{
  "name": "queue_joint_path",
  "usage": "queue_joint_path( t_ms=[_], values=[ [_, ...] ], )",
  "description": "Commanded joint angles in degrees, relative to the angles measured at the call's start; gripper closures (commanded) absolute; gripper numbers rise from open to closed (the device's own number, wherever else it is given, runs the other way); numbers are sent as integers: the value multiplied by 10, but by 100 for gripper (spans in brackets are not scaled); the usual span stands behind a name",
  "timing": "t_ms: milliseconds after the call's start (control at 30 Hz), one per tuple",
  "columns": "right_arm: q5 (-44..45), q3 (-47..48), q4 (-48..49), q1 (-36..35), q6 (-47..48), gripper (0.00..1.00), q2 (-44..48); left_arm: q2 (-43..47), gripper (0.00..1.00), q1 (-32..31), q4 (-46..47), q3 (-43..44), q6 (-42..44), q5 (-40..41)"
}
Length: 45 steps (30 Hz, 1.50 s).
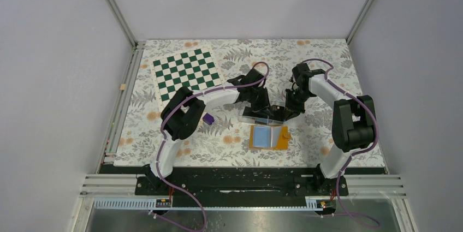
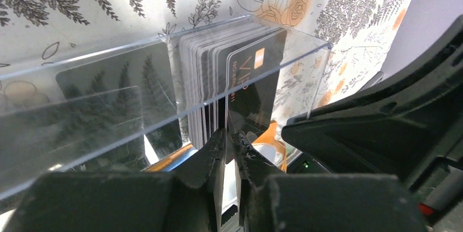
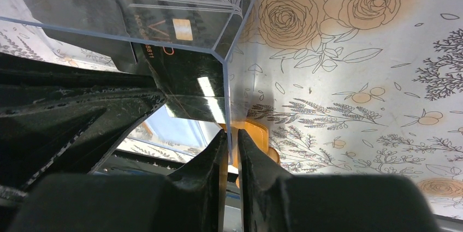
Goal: Put the credit cards into the card holder
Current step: Pick up the credit card from the storage box.
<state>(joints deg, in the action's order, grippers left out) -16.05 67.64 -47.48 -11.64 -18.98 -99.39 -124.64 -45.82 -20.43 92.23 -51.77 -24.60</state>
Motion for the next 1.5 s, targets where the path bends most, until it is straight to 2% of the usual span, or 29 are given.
queue_joint_path(
  t_ms=[0,267,533,633,867,1033,1467],
  values=[
    [-22,20,-13,0,5,82,-2,51,88,-8,44,8,10,1],
    [-25,22,-14,1,7,82,-3,40,83,-7,-19,35,38,24],
    [-26,24,-15,0,7,82,-4,19,52,-7,-91,65,61,63],
    [-27,26,-17,0,8,82,-6,1,46,-6,-91,80,57,50],
    [-26,29,-18,0,7,82,-6,-39,43,-8,-93,111,47,32],
    [-29,33,-21,0,7,82,-7,-55,42,-8,-104,114,45,52],
    [-34,31,-20,0,8,82,-4,-82,41,-27,-49,114,20,-2]
  ],
)
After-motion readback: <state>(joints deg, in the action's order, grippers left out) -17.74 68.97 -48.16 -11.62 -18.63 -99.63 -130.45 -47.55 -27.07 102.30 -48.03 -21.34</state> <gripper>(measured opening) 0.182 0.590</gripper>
